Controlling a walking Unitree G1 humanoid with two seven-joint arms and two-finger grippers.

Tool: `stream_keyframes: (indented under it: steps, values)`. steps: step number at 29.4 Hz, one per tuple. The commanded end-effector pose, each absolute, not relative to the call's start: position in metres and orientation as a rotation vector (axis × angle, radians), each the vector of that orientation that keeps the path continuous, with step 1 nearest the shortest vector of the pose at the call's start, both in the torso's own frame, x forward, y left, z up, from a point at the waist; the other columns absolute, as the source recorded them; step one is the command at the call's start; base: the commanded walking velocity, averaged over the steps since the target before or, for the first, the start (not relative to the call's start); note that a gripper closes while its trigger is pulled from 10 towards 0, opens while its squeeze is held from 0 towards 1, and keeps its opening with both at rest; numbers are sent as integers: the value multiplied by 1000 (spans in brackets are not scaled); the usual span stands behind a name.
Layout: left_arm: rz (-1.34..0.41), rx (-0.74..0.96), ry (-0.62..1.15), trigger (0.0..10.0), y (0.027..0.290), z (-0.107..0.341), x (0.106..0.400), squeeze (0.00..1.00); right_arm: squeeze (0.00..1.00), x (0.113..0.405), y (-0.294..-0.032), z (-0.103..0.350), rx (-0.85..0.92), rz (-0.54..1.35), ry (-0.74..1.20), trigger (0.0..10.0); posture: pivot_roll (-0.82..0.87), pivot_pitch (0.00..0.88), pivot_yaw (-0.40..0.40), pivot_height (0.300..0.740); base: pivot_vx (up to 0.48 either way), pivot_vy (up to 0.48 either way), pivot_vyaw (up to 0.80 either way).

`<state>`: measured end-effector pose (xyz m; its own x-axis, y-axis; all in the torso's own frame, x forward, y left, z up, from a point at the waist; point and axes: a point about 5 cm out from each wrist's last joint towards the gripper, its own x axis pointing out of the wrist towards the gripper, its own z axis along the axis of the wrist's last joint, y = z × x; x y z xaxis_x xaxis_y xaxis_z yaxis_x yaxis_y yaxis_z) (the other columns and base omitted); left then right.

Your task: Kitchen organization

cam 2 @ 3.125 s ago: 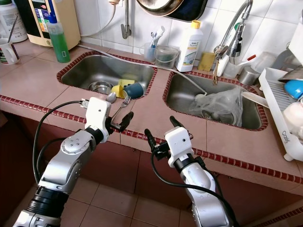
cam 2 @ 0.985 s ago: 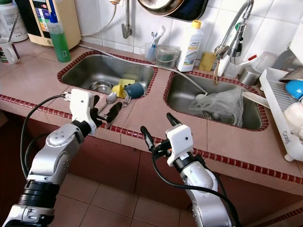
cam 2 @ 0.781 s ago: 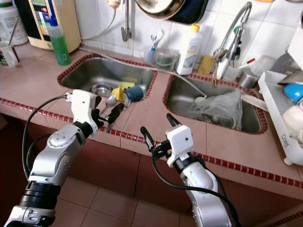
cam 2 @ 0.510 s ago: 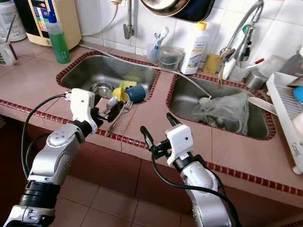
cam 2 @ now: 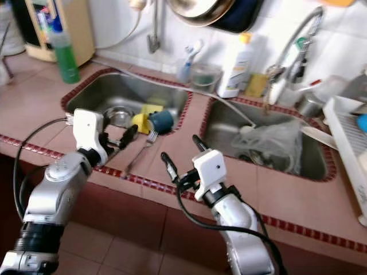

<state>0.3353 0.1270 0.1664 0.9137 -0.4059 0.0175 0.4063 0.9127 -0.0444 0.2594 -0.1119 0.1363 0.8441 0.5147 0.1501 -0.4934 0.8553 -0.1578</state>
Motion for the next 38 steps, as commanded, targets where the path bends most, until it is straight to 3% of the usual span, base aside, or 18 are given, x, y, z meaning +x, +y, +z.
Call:
stream_keyframes:
  steps: [1, 24, 38]
  values:
    - [-444, -27, -6, 10000, 122, 168, 334, 0, 0, 261, -115, 141, -113, 518, -206, 10000, 15, 10, -95, 731, 262, 0, 0]
    - [-523, 69, 224, 10000, 106, 131, 317, 0, 0, 253, -130, 115, -176, 537, -36, 10000, 4, 36, -74, 731, 0, 0, 0]
    - [-567, 85, 262, 10000, 101, 125, 308, 0, 0, 232, -112, 102, -149, 598, 22, 10000, -6, 49, -61, 731, 0, 0, 0]
